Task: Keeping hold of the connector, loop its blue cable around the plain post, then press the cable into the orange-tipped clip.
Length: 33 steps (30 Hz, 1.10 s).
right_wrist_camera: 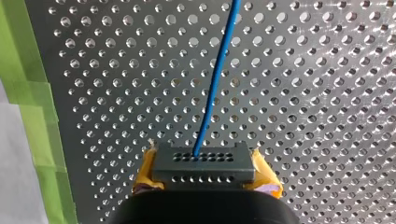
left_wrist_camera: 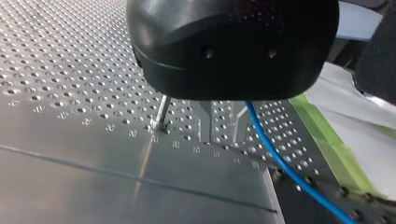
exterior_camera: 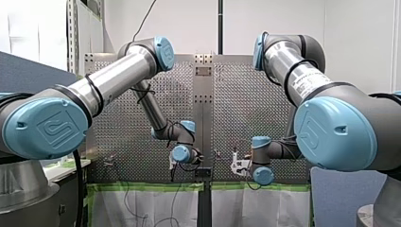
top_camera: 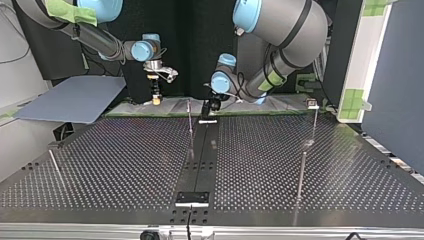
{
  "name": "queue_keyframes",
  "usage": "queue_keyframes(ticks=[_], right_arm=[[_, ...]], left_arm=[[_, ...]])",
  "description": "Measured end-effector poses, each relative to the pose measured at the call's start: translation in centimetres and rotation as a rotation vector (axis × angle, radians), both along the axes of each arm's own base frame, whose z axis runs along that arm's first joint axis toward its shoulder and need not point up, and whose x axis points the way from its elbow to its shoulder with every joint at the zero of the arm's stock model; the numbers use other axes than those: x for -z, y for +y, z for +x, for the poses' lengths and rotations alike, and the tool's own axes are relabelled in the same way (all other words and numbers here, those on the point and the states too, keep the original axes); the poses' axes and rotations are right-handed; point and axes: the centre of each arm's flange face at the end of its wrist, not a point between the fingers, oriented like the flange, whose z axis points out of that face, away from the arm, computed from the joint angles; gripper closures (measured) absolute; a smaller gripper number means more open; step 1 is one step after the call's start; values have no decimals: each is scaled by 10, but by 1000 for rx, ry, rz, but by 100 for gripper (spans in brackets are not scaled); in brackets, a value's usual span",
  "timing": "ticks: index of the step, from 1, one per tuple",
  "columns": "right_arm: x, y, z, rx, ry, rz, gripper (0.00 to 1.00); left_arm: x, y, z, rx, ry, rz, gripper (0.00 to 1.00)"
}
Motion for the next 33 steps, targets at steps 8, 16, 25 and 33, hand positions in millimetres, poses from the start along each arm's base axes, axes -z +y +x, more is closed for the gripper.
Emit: queue_keyframes(ticks=[8,16,25,33], right_arm=[[1,0,0,-1,5,3,100],[2,1,-1,0,10,6,100],[3,0,-2,2,11,7,100],[3,0,-3,4,12,10,100]], left_arm=[[1,4,1,1,7,26,49],[2,7,0,28,30,45,0],[-14,11,-12,-3,53,99,0],[-21,9,-38,6,92,136,0]])
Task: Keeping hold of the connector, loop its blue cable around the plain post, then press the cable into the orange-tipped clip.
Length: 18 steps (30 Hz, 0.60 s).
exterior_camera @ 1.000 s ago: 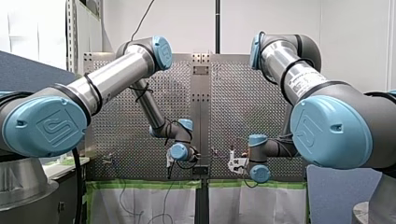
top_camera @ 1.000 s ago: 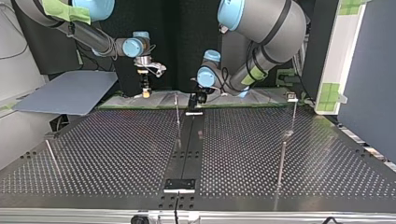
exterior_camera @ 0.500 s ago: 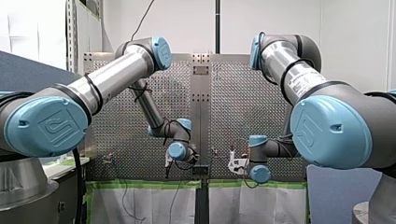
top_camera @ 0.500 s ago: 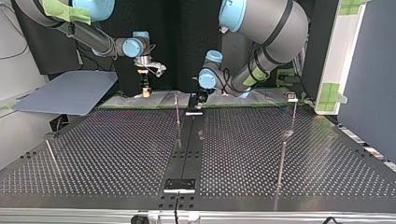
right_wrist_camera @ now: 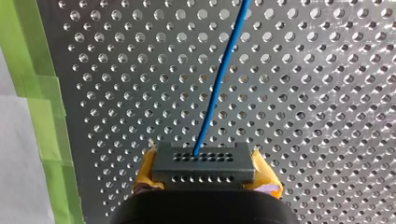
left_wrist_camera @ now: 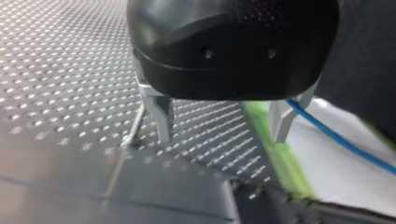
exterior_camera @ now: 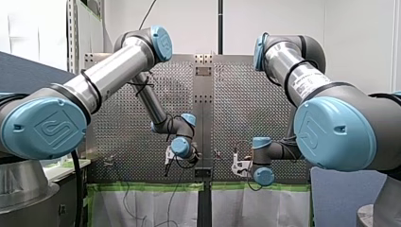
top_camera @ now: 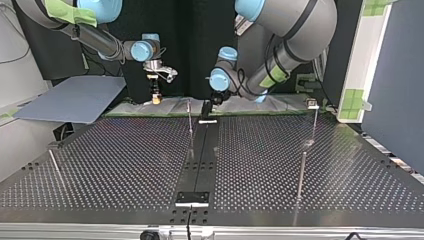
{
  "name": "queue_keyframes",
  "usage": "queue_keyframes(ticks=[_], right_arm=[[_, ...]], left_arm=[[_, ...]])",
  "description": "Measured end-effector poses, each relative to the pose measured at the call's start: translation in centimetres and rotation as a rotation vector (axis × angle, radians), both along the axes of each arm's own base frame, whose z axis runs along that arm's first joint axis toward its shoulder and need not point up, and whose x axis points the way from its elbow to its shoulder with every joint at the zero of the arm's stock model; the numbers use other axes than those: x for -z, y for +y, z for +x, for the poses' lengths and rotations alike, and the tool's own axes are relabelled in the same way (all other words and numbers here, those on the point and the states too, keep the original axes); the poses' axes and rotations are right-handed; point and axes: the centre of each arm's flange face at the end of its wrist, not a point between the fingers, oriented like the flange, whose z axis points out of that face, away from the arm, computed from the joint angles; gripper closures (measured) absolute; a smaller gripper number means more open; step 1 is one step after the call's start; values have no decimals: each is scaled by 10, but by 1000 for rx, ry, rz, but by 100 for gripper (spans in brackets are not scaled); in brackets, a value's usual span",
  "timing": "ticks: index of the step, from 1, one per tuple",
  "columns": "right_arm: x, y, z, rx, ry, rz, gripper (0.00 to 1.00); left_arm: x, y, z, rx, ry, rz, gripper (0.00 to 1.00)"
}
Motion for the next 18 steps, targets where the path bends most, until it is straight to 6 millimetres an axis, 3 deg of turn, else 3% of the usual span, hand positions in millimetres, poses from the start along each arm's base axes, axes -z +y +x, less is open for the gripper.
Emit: queue_keyframes(ticks=[8,18], right_arm=[[1,1,-1,1,4,10,100],[2,1,-2,2,7,16,100]], left_arm=[[16,0,-32,89,80,54,0],[16,-7,-39,180,113,31,0]])
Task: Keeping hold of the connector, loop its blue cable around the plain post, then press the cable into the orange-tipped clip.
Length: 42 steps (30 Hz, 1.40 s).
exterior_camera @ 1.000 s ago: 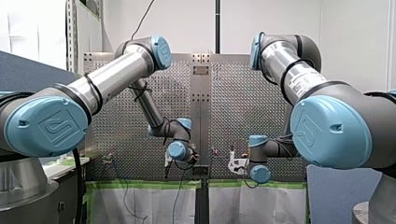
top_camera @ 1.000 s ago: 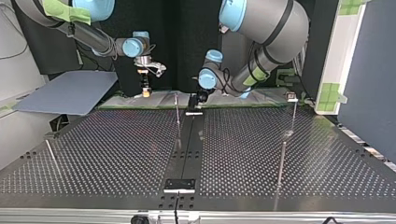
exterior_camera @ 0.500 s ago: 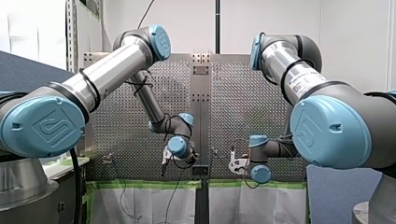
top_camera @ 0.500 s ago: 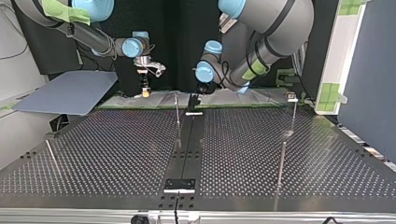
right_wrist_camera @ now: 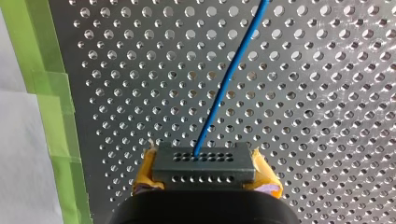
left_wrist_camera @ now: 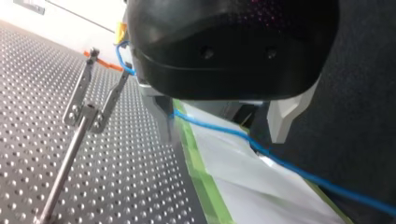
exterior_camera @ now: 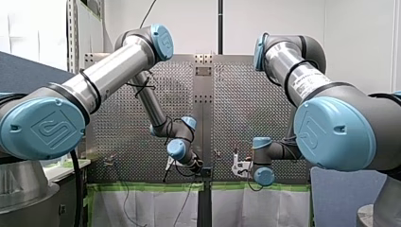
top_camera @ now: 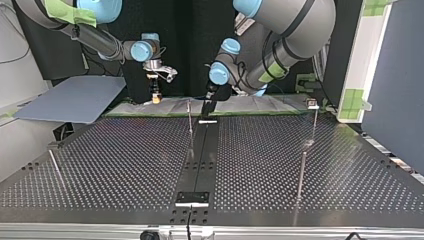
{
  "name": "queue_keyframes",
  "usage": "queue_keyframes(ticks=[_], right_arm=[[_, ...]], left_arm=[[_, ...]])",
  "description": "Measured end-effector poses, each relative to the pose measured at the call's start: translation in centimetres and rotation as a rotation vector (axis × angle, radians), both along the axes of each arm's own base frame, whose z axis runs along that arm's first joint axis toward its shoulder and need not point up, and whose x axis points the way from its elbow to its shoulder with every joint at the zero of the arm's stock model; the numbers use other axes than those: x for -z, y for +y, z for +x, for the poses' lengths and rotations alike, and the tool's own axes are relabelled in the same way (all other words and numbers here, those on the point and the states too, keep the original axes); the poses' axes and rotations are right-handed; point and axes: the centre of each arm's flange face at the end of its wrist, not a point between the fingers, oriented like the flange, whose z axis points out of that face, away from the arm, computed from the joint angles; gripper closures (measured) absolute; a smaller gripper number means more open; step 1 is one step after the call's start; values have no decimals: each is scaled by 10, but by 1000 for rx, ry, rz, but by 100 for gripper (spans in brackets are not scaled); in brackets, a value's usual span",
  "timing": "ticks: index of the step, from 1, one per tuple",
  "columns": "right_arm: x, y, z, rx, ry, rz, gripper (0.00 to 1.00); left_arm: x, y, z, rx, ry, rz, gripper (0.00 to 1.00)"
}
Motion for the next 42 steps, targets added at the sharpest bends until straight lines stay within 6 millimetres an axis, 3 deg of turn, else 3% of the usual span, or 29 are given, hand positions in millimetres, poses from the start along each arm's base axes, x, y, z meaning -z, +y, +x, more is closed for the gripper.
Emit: queue_keyframes(ticks=[7,14,17,29,42], right_arm=[[0,0,0,0,1,0,100],[1,1,0,0,5,8,100],[1,1,0,0,6,11,100],[1,0,-3,4,8,14,100],[3,-2,-6,10,15,15,100]], left_arm=[[-12,0,7,10,-15,-35,0],[-54,-2,16,-17,-69,-80,0],[-64,-3,15,-14,-74,-83,0],[-58,-3,-1,15,-69,-40,0],[-63,-20,0,33,-151,-96,0]])
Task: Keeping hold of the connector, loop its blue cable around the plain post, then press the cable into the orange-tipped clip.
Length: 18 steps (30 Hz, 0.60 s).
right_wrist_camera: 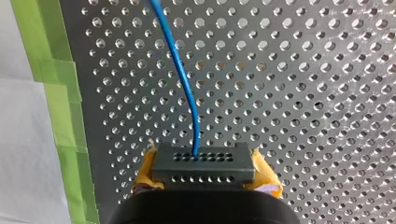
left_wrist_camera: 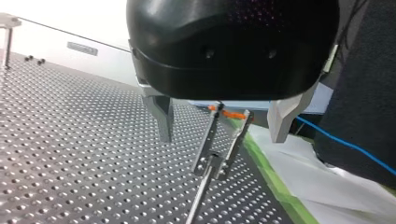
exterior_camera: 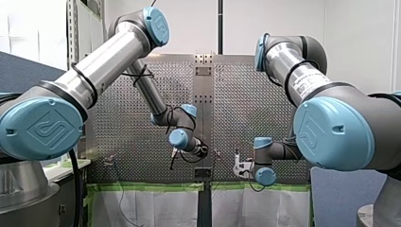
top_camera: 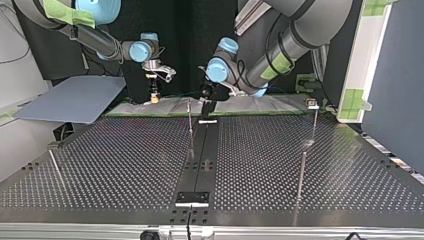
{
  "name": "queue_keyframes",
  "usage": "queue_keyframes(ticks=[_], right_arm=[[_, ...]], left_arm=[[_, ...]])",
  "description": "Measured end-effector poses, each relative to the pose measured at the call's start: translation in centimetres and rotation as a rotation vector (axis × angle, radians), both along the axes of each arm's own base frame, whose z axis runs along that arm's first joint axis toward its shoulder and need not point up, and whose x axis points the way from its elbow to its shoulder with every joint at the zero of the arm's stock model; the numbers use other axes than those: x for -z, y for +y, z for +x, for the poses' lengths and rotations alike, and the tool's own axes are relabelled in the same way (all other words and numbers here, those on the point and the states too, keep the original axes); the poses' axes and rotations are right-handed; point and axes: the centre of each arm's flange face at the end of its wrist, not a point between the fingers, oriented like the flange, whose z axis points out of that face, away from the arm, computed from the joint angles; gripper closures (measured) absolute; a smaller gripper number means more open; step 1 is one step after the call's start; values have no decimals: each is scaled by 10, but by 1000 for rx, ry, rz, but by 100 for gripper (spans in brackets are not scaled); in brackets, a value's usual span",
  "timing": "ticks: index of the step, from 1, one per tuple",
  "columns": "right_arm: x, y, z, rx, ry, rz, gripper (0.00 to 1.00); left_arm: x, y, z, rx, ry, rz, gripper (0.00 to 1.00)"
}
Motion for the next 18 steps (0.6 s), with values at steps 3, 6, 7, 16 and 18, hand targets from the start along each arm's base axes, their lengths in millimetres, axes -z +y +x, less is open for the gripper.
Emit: queue_keyframes(ticks=[3,6,7,16,18], right_arm=[[0,0,0,0,0,1,100],[1,1,0,-4,1,4,100],[1,1,0,-6,1,5,100],[1,2,1,-18,0,6,100],[1,1,1,-19,0,6,100]], left_arm=[[-1,-2,0,-1,-3,-11,0],[-1,-3,-1,-1,-2,-15,0],[-1,-3,-1,-1,-1,-15,0],[0,-3,-2,-6,10,-36,0],[-1,-4,-2,-7,17,-48,0]])
